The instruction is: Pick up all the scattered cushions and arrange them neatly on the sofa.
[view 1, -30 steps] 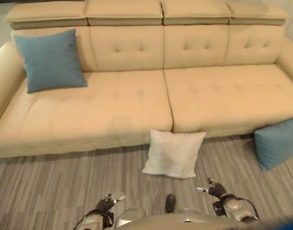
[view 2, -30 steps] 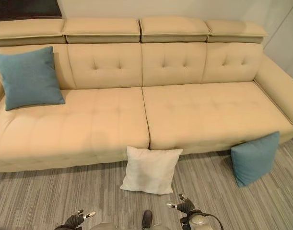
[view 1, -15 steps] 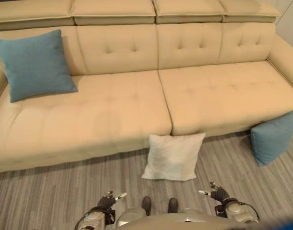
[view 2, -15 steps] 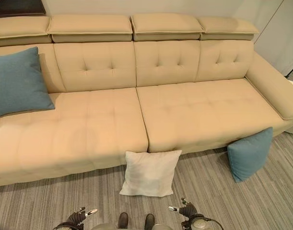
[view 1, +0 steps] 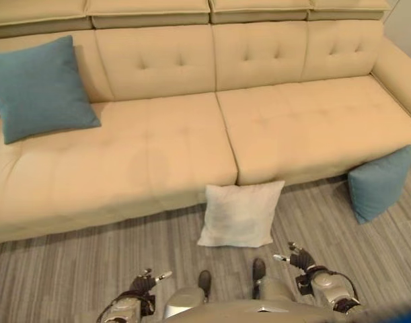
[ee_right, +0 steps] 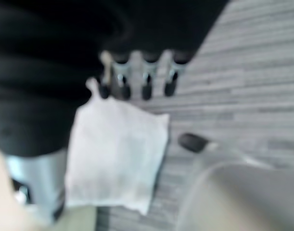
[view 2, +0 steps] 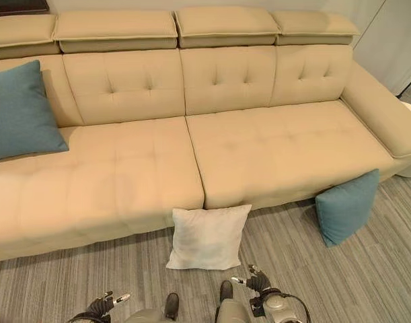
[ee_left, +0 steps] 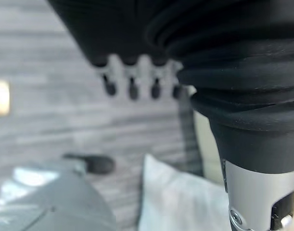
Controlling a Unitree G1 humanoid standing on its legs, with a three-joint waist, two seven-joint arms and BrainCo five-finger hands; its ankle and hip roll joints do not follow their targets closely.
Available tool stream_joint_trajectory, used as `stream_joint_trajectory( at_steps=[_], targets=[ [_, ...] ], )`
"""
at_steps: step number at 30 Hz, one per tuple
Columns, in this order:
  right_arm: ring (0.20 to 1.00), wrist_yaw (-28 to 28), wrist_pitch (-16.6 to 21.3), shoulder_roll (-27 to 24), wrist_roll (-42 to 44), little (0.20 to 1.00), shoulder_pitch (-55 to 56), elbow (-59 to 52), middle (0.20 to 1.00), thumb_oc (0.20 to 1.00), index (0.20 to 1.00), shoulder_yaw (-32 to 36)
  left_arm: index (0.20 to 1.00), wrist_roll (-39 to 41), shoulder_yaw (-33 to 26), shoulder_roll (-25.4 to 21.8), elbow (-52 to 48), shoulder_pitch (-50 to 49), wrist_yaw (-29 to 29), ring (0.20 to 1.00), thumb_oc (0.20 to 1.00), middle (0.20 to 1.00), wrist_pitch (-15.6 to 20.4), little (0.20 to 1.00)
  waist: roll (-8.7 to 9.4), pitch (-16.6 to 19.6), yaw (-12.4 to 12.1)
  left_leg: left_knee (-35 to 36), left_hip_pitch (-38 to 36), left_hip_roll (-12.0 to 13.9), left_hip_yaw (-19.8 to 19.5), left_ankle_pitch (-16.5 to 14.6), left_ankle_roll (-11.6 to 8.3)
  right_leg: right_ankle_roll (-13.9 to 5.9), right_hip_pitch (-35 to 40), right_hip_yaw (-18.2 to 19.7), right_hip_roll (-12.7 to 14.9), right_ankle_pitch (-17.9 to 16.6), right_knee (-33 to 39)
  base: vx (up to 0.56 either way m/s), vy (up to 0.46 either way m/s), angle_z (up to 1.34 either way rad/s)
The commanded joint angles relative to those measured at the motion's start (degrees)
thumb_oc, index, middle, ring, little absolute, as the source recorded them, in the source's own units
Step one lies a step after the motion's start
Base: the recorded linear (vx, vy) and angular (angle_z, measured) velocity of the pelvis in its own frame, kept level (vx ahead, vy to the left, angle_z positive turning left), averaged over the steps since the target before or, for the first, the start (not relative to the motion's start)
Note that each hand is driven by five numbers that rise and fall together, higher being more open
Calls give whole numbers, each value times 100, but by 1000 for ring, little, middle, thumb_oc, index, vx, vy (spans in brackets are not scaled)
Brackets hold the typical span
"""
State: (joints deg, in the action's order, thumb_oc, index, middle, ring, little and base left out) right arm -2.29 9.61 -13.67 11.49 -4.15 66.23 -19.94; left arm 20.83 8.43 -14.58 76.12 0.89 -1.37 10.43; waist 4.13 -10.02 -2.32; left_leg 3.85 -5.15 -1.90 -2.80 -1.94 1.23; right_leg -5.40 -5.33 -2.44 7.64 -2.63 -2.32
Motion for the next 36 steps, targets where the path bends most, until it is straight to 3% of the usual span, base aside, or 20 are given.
stream_joint_trajectory(
  at_steps=[1,8,13,21,27,31,36],
  targets=[
    [1000,2,186,-201,9,1000,-149,-224,1000,1000,1000,-129,1000,-23,5,9,151,205,14,1000,1000,1000,129,1000,-7,63,66,-570,238,54,-494,-326,-153,26,169,-64,-264,273,-123,72,-180,24],
    [1000,-56,245,-308,218,1000,-117,-335,1000,1000,1000,-102,1000,99,188,25,20,445,41,1000,1000,1000,149,1000,110,-63,153,-1309,719,223,-643,-75,-491,290,390,-331,-418,490,-48,32,-177,42],
    [1000,-45,233,-351,284,1000,-157,-213,1000,1000,1000,-34,1000,171,252,79,48,443,61,1000,1000,1000,160,1000,48,-47,96,-788,1064,209,-523,60,-406,176,387,-292,-401,627,-130,58,41,19],
    [1000,-92,260,-356,248,1000,-348,-366,1000,1000,1000,-66,1000,247,158,-77,-25,474,77,1000,1000,1000,222,1000,73,-204,57,-1036,1183,2,-273,-160,-193,14,141,17,-183,589,-381,31,153,-41],
    [1000,-386,493,-476,750,1000,-939,-686,1000,1000,1000,133,1000,775,253,-332,-727,1194,477,1000,1000,1000,601,1000,-23,-860,56,-1913,2344,-137,-95,-288,-104,11,-1141,98,66,522,-1218,-210,121,-16],
    [1000,-714,522,-521,793,1000,-1311,-669,1000,1000,1000,164,1000,732,433,-384,-888,1653,804,1000,1000,1000,716,1000,-99,-1030,105,-2132,2945,-171,-117,-203,-121,46,-1741,79,89,515,-1470,-172,14,11],
    [1000,-1414,638,-823,714,1000,-2284,-762,1000,1000,1000,-6,1000,965,761,-485,-998,2687,1255,1000,1000,1000,841,1000,-185,-1156,207,-2601,4325,-88,-91,-64,-207,80,-3199,174,52,551,-2094,-184,-27,2]
  ],
)
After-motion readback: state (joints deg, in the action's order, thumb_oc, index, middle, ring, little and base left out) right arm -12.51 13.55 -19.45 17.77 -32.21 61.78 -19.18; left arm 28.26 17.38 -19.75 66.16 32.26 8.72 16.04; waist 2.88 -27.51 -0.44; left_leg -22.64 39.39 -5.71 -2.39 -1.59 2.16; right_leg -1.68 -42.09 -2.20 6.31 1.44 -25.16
